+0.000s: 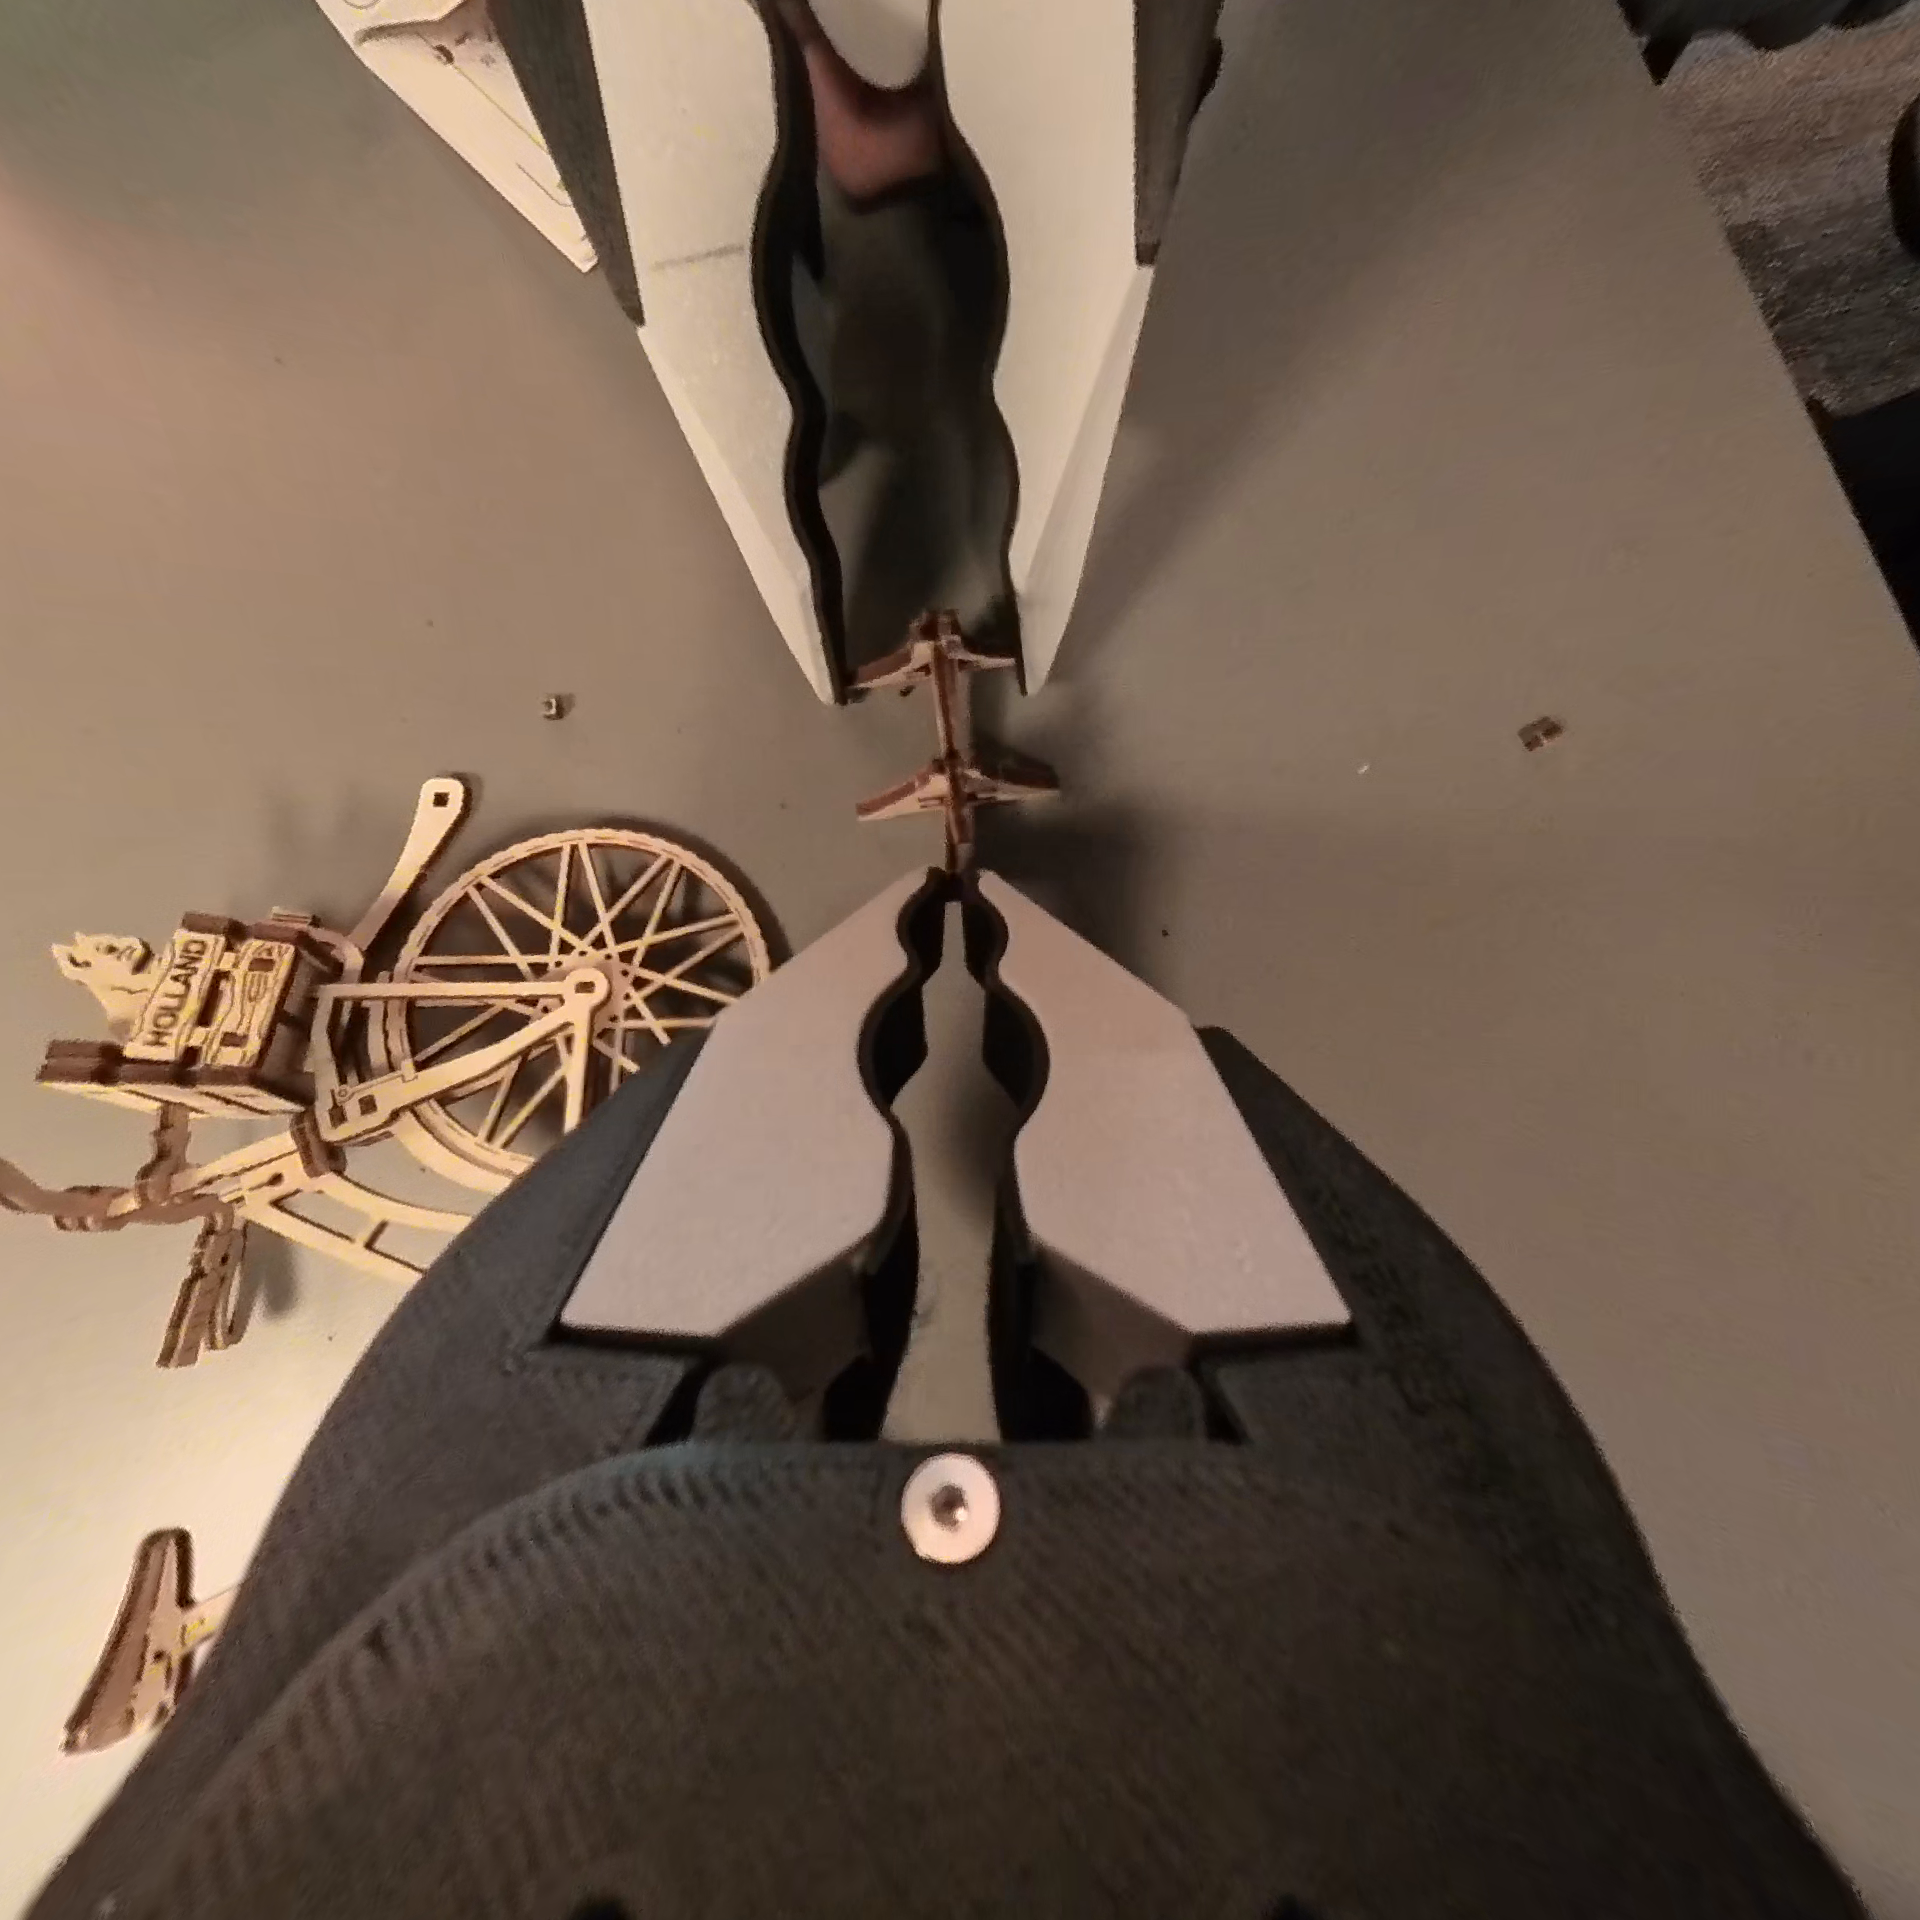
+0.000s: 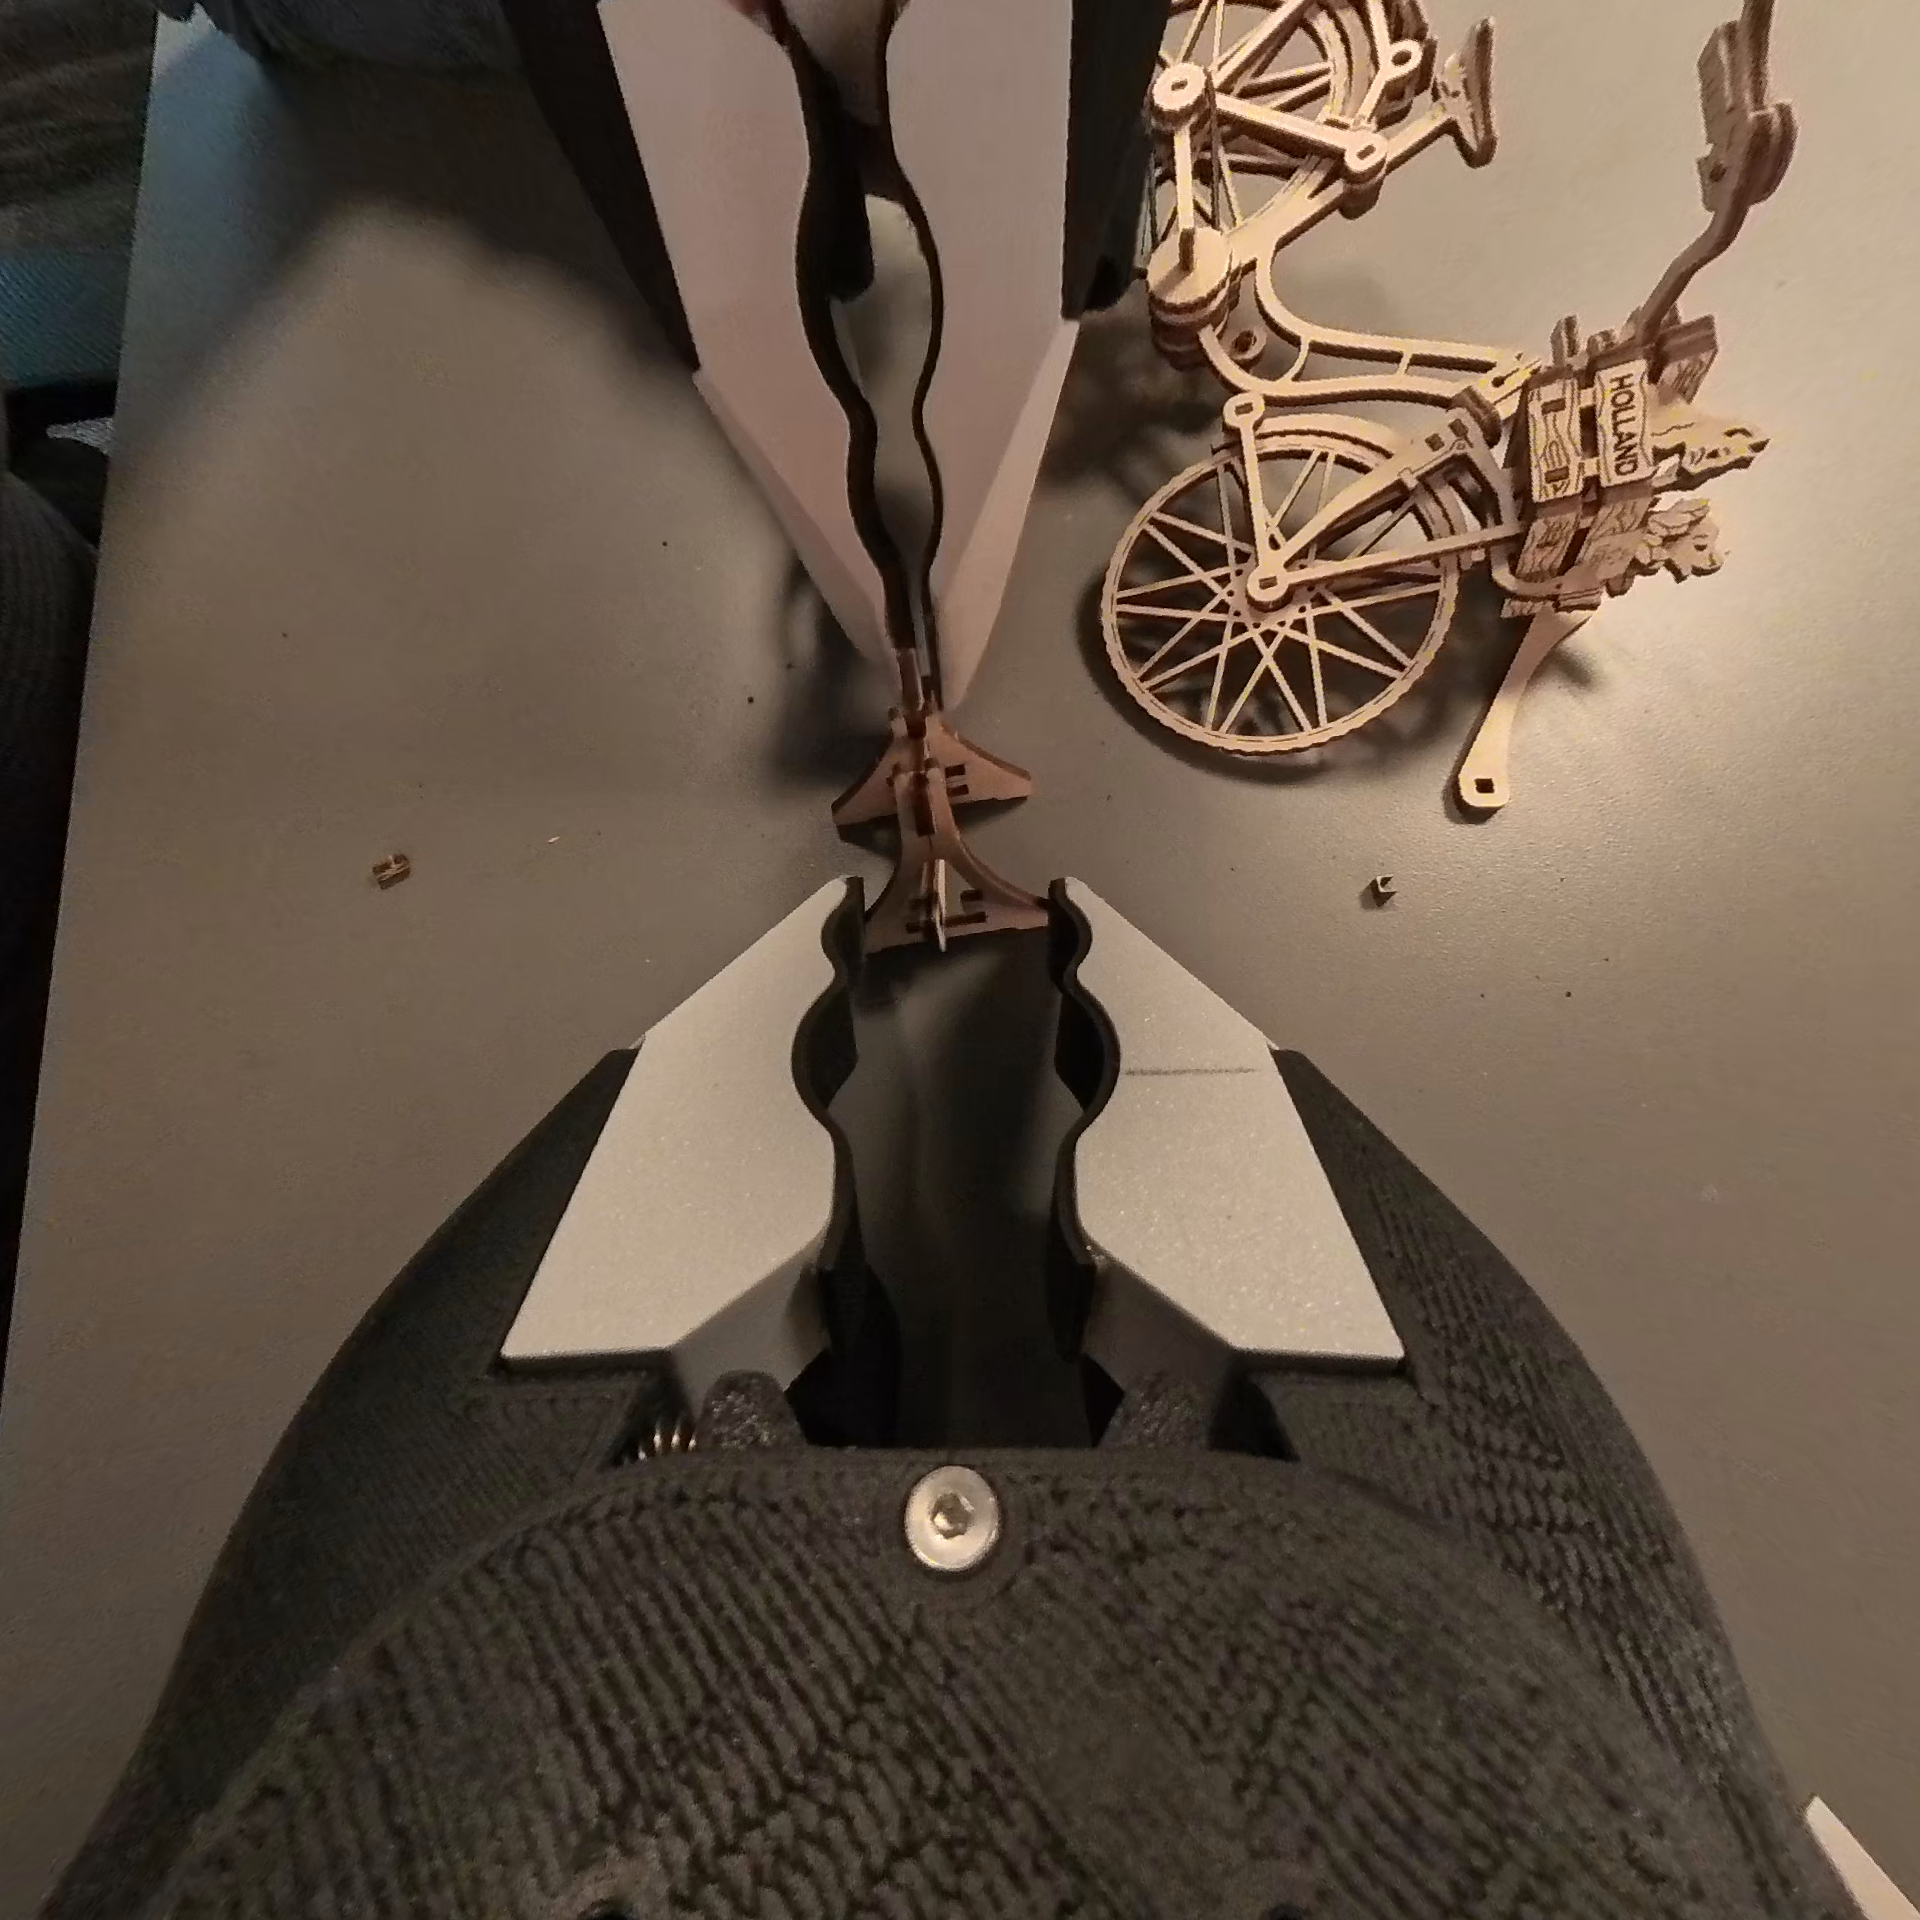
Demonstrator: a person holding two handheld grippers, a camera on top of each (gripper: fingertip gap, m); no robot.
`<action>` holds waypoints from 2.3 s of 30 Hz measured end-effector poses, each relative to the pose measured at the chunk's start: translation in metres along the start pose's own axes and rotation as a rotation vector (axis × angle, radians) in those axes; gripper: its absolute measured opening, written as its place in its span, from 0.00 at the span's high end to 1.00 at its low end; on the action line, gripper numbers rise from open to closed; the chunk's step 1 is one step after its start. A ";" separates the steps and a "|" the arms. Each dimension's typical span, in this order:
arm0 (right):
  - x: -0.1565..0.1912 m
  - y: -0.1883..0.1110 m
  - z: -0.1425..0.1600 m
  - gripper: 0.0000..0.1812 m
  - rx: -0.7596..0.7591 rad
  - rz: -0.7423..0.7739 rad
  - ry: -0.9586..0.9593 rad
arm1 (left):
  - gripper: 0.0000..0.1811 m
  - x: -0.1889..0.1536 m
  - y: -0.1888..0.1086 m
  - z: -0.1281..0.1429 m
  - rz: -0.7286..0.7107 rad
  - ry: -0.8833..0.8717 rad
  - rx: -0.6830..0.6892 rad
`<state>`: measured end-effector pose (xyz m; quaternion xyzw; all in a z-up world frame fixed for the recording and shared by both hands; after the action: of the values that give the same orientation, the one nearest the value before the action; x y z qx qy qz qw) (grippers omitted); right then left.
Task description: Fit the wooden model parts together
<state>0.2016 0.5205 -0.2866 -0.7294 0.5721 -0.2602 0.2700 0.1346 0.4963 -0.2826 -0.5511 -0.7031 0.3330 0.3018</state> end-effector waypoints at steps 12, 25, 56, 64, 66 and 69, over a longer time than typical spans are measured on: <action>0.000 0.000 0.000 0.82 0.000 0.001 0.000 | 0.99 0.000 0.004 -0.003 0.005 -0.026 -0.015; 0.000 0.000 0.000 0.82 0.000 0.000 0.000 | 0.99 0.000 0.004 -0.003 -0.002 -0.026 -0.020; -0.002 0.000 0.000 0.81 0.000 0.021 0.003 | 0.96 0.005 0.002 -0.003 -0.073 -0.041 0.000; -0.003 0.000 0.000 0.81 0.004 0.046 -0.008 | 0.90 0.004 -0.005 0.000 -0.050 -0.097 -0.047; -0.004 0.000 0.001 0.80 0.008 0.058 -0.022 | 0.89 0.001 -0.007 0.000 -0.045 -0.104 -0.055; -0.004 -0.001 0.002 0.76 0.008 0.075 -0.041 | 0.87 -0.004 -0.008 0.001 -0.057 -0.118 -0.064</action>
<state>0.2027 0.5247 -0.2873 -0.7118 0.5922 -0.2371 0.2940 0.1298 0.4906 -0.2775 -0.5196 -0.7454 0.3334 0.2513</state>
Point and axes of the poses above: each gripper's, where its closed fingertips meet, y out along the fingers, z out of its underside, x = y × z across the jaws, the point moved 3 cm from there along -y, back along the fingers, and after that the axes turned 5 degrees about x, right-handed, at the moved point
